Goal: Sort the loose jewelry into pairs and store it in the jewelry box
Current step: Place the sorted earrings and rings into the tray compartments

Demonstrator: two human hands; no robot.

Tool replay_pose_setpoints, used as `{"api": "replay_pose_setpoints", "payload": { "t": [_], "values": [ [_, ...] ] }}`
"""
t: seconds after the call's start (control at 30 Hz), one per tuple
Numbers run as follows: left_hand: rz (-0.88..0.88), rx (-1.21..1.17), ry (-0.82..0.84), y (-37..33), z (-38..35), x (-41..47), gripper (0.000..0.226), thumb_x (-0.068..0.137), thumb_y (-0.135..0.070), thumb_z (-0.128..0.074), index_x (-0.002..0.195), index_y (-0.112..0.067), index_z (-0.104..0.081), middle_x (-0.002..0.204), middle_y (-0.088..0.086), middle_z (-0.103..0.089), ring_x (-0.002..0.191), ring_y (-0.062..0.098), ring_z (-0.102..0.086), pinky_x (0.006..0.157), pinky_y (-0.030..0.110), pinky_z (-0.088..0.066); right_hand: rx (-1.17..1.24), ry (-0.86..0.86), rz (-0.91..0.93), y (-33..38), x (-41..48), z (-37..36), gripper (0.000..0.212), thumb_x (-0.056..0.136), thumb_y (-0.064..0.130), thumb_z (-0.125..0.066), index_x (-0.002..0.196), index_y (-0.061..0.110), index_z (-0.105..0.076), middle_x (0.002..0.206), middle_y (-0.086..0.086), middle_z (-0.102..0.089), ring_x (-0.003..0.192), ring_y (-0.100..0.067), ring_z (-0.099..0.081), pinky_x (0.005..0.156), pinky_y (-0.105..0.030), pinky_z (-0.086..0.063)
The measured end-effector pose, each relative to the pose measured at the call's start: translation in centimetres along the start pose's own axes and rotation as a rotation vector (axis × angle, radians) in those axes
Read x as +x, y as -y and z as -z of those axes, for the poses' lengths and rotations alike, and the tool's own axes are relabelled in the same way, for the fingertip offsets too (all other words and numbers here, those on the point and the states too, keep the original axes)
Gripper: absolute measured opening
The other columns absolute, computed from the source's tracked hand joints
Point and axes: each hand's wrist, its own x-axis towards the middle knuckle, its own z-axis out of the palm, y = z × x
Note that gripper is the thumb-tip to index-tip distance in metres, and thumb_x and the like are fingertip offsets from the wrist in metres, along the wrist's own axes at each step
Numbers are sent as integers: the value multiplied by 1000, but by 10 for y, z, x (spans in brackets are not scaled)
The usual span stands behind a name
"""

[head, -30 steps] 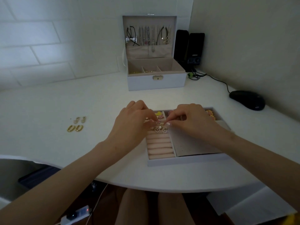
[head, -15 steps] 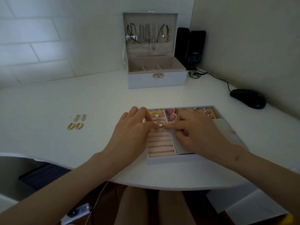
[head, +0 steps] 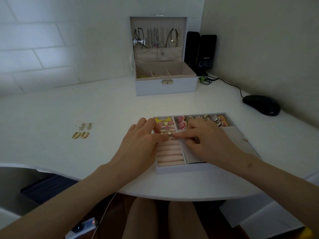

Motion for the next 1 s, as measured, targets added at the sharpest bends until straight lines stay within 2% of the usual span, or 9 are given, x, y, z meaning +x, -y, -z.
{"api": "replay_pose_setpoints", "payload": {
  "t": [0.1,0.2,0.3,0.4,0.47,0.57,0.67,0.8,1.0],
  "values": [
    [-17,15,2,1,2,-2,45,80,-19,-33,98,-24,-73,87,2,-61,71,23,-53,57,27,-35,69,25,-77,0,-1,4,49,77,38,-32,106,30,-71,64,13,-37,63,-3,-38,56,-23,-31],
    [-16,9,6,2,2,-4,47,78,-17,-32,99,-24,-73,89,0,-62,72,22,-53,57,28,-37,93,29,-109,3,-3,10,35,82,20,-46,106,28,-71,64,12,-40,65,-8,-42,60,-29,-37],
    [-12,-1,-10,1,4,-5,47,78,-15,-33,100,-24,-73,90,0,-62,73,21,-51,57,28,-38,87,32,-104,3,-4,12,34,85,6,-55,108,28,-70,67,9,-44,69,-15,-47,64,-32,-39],
    [20,-24,-33,2,6,-3,36,78,-4,-48,100,-20,-72,91,3,-62,73,21,-50,59,29,-35,81,50,-119,1,-4,11,35,87,8,-54,111,31,-67,71,1,-49,70,-17,-48,63,-27,-36],
    [47,-18,-44,5,6,0,39,74,1,-53,103,-18,-71,91,3,-61,74,22,-50,60,29,-35,92,50,-123,-1,-4,10,35,87,9,-54,111,32,-66,70,2,-48,69,-17,-47,62,-22,-31],
    [47,-12,-37,9,2,2,42,72,2,-55,105,-17,-70,92,4,-61,75,24,-50,60,30,-34,112,39,-126,-2,-4,9,34,87,9,-55,110,31,-67,67,7,-44,68,-15,-47,62,-27,-37],
    [45,-20,-31,10,-1,2,38,72,-4,-52,99,-19,-72,91,3,-61,74,23,-51,58,30,-38,120,24,-120,-2,-2,8,34,86,8,-56,108,30,-68,66,8,-44,67,-15,-47,63,-32,-41],
    [45,-35,-31,10,-1,2,34,73,-7,-50,94,-21,-74,91,2,-61,74,21,-50,58,30,-39,144,6,-100,1,3,7,32,85,8,-59,104,29,-72,67,9,-45,63,-6,-44,59,-25,-37],
    [40,-39,-31,11,-2,0,34,78,-15,-41,87,-19,-73,92,-1,-60,78,16,-42,62,27,-34,124,-1,-47,10,8,0,12,80,23,-70,90,27,-76,71,2,-55,66,-8,-45,60,-26,-35]
  ]
}}
